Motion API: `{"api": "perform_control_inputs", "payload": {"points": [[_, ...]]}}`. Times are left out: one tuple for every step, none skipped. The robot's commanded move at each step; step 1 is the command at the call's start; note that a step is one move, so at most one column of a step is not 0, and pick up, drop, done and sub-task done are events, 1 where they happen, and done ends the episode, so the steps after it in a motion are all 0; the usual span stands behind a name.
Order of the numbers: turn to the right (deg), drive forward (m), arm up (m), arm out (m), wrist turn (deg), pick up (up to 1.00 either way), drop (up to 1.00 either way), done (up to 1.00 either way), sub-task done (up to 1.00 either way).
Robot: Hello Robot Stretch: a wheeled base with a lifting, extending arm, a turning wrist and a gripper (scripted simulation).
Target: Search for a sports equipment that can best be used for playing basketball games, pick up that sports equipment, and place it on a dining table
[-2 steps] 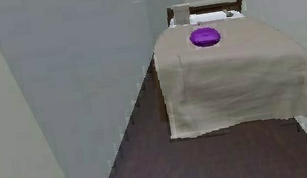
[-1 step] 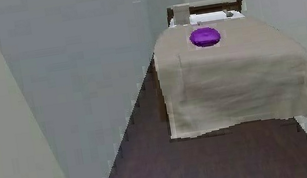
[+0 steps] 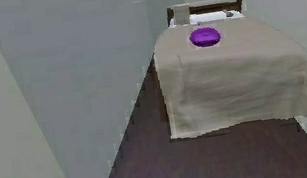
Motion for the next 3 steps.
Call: {"api": "perform_control_inputs", "payload": {"points": [[0.0,0.00,0.00,0.00,0.0,1.00,0.00,0.00,0.00],[0.0,0.00,0.10,0.00,0.0,0.00,0.00,0.00,0.00],[0.0,0.00,0.30,0.00,0.0,0.00,0.00,0.00,0.00]]}}
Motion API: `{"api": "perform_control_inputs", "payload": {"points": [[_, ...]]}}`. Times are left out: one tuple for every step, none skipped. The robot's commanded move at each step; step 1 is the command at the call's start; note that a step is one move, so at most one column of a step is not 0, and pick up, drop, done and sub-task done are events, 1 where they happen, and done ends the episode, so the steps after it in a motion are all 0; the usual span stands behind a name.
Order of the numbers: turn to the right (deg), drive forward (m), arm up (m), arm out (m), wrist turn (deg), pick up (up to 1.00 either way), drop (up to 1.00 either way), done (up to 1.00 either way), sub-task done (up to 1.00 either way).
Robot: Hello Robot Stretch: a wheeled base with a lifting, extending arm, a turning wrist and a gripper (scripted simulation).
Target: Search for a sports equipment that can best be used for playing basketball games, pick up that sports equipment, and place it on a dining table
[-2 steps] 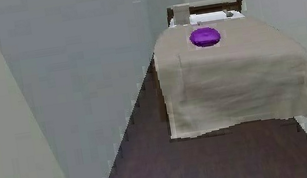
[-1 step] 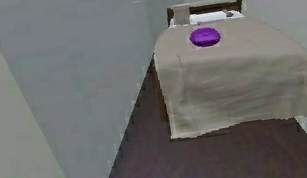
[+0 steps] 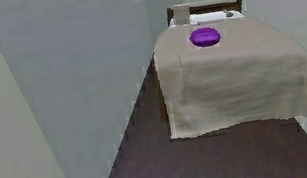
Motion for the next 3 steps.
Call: {"api": "perform_control_inputs", "payload": {"points": [[0.0,0.00,0.00,0.00,-45.0,0.00,0.00,0.00,0.00],[0.0,0.00,0.00,0.00,-45.0,0.00,0.00,0.00,0.00],[0.0,0.00,0.00,0.00,-15.0,0.00,0.00,0.00,0.00]]}}
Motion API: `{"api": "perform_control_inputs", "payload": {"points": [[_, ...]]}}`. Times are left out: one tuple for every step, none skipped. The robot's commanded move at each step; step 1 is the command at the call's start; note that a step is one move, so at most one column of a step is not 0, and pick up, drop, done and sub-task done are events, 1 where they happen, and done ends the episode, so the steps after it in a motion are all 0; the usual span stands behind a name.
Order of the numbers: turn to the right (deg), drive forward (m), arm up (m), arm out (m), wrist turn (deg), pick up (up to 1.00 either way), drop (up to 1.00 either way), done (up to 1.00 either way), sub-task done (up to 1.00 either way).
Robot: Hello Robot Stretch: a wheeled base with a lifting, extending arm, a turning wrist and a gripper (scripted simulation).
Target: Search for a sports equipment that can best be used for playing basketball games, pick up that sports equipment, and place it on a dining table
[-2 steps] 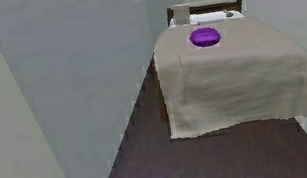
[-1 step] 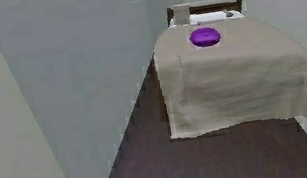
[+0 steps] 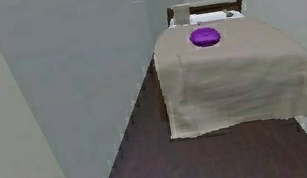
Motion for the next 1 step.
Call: {"api": "perform_control_inputs", "payload": {"points": [[0.0,0.00,0.00,-0.42,0.0,0.00,0.00,0.00,0.00]]}}
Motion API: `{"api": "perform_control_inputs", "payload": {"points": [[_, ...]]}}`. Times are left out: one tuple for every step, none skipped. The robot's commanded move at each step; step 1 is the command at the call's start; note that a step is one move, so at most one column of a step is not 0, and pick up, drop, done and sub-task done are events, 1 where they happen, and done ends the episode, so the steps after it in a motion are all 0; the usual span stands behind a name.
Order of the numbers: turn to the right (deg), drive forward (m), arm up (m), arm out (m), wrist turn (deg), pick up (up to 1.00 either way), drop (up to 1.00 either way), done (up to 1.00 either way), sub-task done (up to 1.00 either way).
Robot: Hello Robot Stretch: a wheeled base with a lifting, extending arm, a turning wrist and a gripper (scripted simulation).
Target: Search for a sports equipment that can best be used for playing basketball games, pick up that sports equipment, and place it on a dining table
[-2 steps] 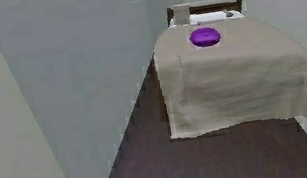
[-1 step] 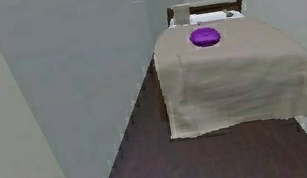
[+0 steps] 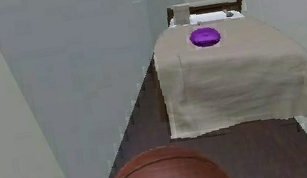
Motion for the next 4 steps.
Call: {"api": "perform_control_inputs", "payload": {"points": [[-45.0,0.00,0.00,0.00,0.0,0.00,0.00,0.00,0.00],[-33.0,0.00,0.00,0.00,0.0,0.00,0.00,0.00,0.00],[0.0,0.05,0.00,0.00,0.0,0.00,0.00,0.00,0.00],[-45.0,0.00,0.00,0.00,0.0,0.00,0.00,0.00,0.00]]}}
